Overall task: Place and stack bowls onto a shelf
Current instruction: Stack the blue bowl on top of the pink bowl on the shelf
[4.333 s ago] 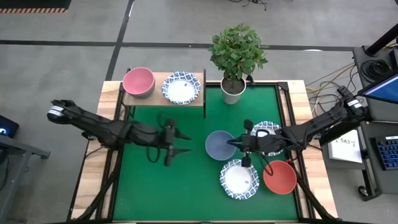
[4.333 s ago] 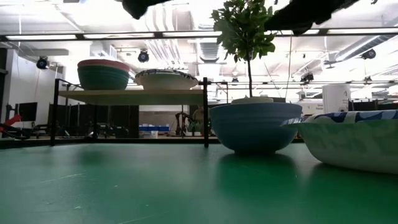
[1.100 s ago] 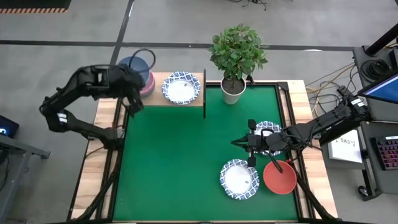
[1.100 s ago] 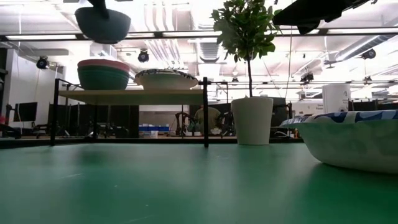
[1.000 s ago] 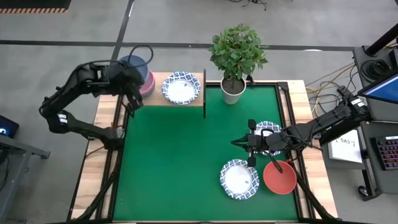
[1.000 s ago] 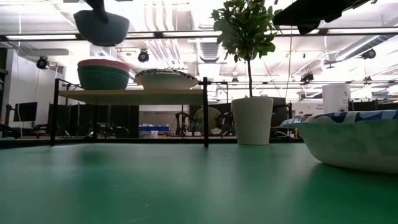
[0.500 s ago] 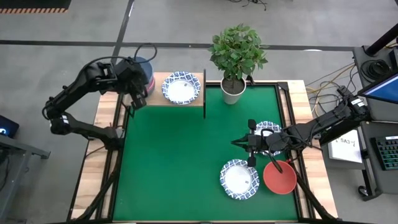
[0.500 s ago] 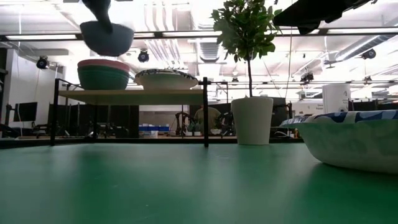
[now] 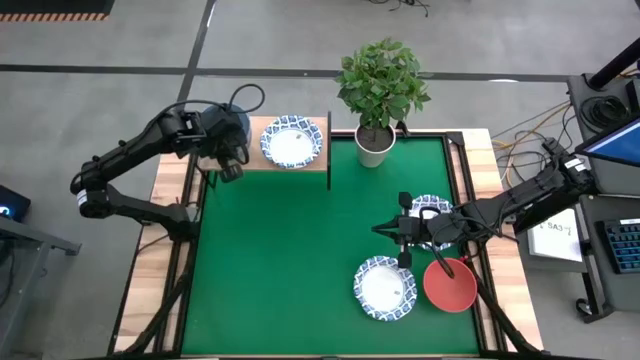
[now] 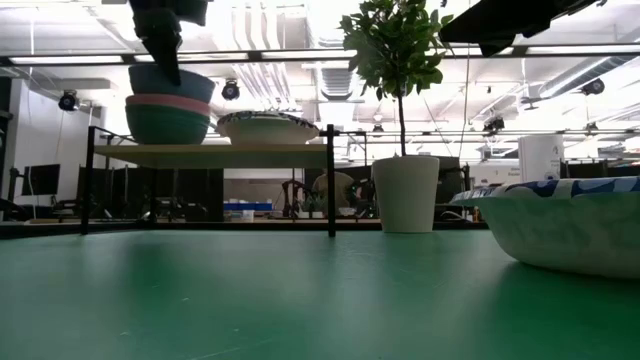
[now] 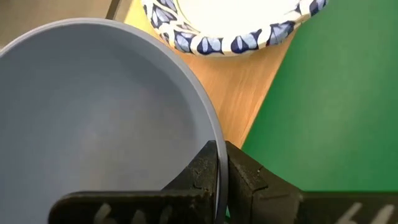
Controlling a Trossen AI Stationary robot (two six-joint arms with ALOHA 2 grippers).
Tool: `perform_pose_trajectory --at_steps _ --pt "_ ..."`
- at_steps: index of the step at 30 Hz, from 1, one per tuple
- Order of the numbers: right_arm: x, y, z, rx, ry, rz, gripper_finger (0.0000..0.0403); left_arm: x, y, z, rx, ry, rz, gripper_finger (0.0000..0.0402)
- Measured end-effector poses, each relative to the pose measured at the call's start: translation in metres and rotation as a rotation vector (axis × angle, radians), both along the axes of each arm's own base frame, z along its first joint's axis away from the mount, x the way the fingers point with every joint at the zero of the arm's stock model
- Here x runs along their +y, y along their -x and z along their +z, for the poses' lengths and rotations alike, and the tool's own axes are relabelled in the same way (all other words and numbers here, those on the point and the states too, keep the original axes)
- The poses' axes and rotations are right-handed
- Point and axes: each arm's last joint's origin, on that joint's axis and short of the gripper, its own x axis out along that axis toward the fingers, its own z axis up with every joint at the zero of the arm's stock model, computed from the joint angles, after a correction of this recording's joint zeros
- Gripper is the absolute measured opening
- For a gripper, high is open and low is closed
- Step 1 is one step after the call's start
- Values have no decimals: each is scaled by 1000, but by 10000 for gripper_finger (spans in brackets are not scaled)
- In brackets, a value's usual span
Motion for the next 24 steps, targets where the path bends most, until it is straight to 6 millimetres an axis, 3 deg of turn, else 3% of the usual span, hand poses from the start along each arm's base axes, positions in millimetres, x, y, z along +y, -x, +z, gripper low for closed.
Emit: perform_pose_trajectory --at_steps 12,17,24 --pt "0 0 0 1 1 0 9 4 -2 -11 1 1 20 11" --pt "0 0 0 0 -1 -1 9 5 -1 -12 6 2 24 54" --pt "0 0 0 0 -2 -1 9 1 6 8 -61 -33 25 137"
